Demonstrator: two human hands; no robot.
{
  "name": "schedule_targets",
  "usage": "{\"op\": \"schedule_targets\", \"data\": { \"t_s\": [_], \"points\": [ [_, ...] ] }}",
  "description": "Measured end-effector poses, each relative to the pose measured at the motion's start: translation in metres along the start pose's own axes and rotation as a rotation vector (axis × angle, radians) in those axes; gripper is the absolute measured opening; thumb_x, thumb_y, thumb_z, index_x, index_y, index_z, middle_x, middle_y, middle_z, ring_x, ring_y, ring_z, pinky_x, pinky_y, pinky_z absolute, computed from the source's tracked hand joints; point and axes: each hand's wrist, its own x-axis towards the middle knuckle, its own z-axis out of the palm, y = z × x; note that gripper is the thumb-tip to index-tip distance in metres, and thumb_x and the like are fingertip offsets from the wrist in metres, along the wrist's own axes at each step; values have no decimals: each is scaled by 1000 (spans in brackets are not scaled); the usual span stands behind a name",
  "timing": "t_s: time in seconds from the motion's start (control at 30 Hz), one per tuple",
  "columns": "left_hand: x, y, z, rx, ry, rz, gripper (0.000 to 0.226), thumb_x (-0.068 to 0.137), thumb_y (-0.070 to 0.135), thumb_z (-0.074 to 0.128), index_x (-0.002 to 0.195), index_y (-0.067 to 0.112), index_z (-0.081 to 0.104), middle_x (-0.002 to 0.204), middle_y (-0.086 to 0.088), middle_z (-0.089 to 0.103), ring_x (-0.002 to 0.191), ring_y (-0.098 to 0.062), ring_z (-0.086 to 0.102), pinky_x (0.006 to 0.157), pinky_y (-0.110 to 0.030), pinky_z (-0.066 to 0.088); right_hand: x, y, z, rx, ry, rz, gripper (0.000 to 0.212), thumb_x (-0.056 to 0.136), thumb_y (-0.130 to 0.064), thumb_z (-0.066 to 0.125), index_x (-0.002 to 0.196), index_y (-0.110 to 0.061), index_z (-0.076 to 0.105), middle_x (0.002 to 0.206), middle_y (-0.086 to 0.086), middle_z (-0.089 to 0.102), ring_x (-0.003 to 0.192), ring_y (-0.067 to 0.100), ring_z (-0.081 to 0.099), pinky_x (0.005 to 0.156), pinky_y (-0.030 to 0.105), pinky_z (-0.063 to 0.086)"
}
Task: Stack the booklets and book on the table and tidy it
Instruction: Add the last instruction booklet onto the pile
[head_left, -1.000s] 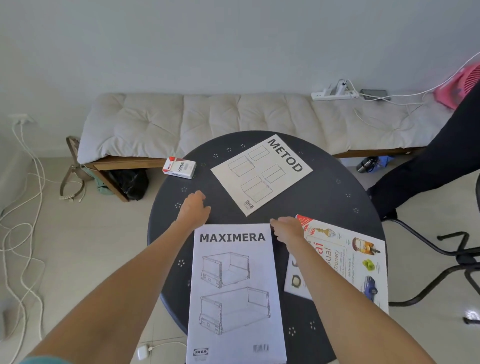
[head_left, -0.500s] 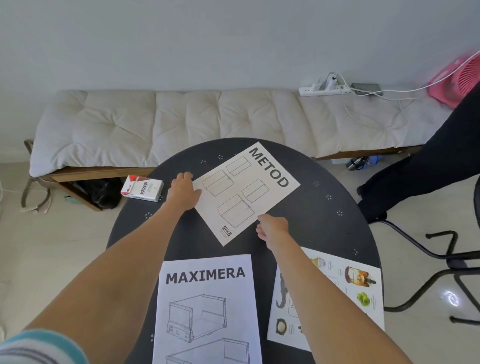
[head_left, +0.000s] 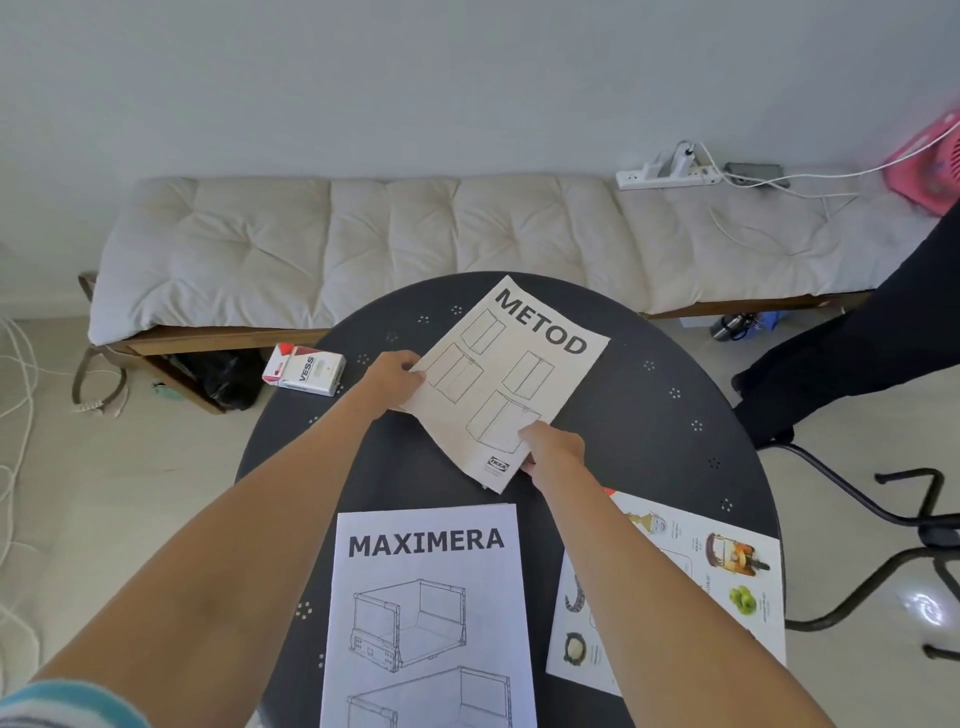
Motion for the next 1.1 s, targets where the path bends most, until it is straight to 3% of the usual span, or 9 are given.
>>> {"op": "schedule_targets", "data": {
  "t_s": [0.1,0.17,0.27,0.33,0.43,0.63,0.77,0.97,1.1],
  "points": [
    [-20,-5,-6,-252,-72,-70,19,96,13,49,109,18,61,118,-8,62,98,-21,62,65,-29,58,-9,1,-10,-13,-28,0,23,76,-1,64,99,-5,64,84,9,67,67,23,61,55,28,51],
    [-37,-9,-10,-337,-109,-110,18,97,13,49,108,22,59,116,-4,62,88,-14,62,55,-23,56,-19,-1,-16,19,-112,15,24,78,-9,68,101,-11,63,83,6,67,67,20,62,48,25,45],
    [-62,-24,-12,-426,-176,-140,21,96,13,50,114,21,58,120,-4,60,101,-20,61,64,-27,57,-29,0,-22,50,-228,-17,27,88,-10,63,115,-11,62,108,11,68,92,30,66,74,43,57],
    [-83,-40,-12,-470,-214,-141,24,95,12,51,116,22,59,123,-4,60,112,-24,58,75,-32,57,-38,6,-28,10,-258,-73,22,93,-8,58,114,-12,60,119,13,65,106,35,62,90,54,52],
    [-107,-61,-8,-505,-246,-130,28,94,8,52,120,18,59,126,-5,61,116,-28,57,91,-39,53,-46,18,-37,-45,-267,-151,20,93,-1,55,106,-15,61,123,11,65,112,33,61,96,54,49],
    [-155,-97,-6,-622,-202,-132,35,92,4,54,127,6,57,124,-9,65,112,-28,63,101,-44,49,-75,66,-52,-137,-363,-221,33,90,2,56,119,-14,58,121,9,66,109,29,62,97,50,49],
    [-181,-118,-6,-633,-98,-120,30,91,6,57,121,3,61,117,-12,69,104,-28,68,96,-43,53,-92,99,-60,-170,-409,-244,36,90,3,57,120,-14,61,116,7,69,106,28,64,93,46,51],
    [-222,-157,1,-538,-111,-109,13,88,5,61,97,12,67,94,-1,75,77,-12,74,66,-26,61,-106,153,-83,-230,-388,-248,27,87,0,62,107,-17,64,109,6,73,102,29,67,91,51,53],
    [-247,-179,19,-537,-129,-140,12,88,2,61,96,9,66,94,-5,75,79,-15,73,55,-21,58,-110,186,-96,-268,-347,-242,24,83,2,65,101,-15,66,104,9,74,97,29,69,86,48,56]
  ]
}}
